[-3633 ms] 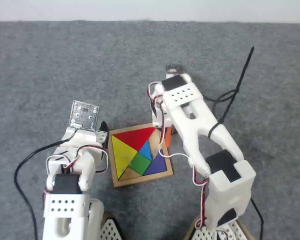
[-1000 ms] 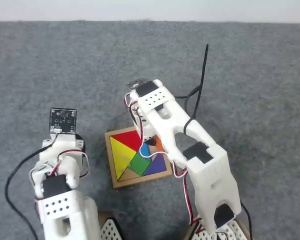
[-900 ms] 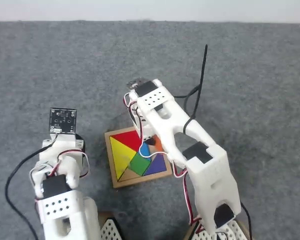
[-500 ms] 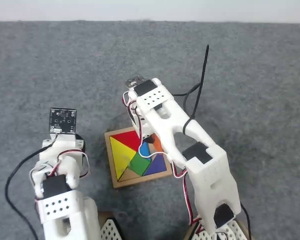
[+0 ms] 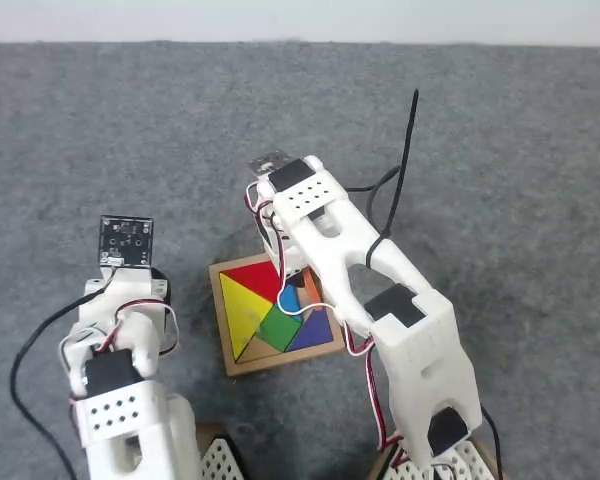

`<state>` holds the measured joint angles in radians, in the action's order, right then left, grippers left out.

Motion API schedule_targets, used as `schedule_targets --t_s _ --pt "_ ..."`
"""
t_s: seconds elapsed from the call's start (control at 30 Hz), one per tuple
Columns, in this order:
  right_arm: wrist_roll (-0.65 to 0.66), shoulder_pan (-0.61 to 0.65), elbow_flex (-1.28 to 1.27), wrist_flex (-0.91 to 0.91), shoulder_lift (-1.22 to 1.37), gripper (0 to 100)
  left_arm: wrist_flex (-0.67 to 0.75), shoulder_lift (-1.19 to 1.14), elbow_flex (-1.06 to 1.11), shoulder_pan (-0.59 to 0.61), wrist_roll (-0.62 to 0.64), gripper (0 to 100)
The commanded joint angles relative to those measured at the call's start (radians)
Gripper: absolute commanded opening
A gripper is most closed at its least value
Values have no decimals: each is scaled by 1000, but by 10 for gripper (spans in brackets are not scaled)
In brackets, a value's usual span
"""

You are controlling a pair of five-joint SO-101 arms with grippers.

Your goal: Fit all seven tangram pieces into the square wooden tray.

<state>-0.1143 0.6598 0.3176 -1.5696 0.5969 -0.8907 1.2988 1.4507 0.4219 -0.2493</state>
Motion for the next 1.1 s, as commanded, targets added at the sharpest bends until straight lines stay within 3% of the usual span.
schedule_targets --t_s 0.0,0.23,0.7,0.93,1.07 --pt "17 -7 66 8 -35 10 -11 -6 -8 5 -11 115" --pt "15 -5 66 10 -35 210 -11 -6 -8 6 -11 115" --pt "12 18 83 38 -31 110 -11 -6 -8 8 -11 115" --pt "15 -10 124 48 24 7 -11 -6 -8 8 -12 115" --pt "15 -7 126 48 12 6 -11 -6 -8 8 -12 115"
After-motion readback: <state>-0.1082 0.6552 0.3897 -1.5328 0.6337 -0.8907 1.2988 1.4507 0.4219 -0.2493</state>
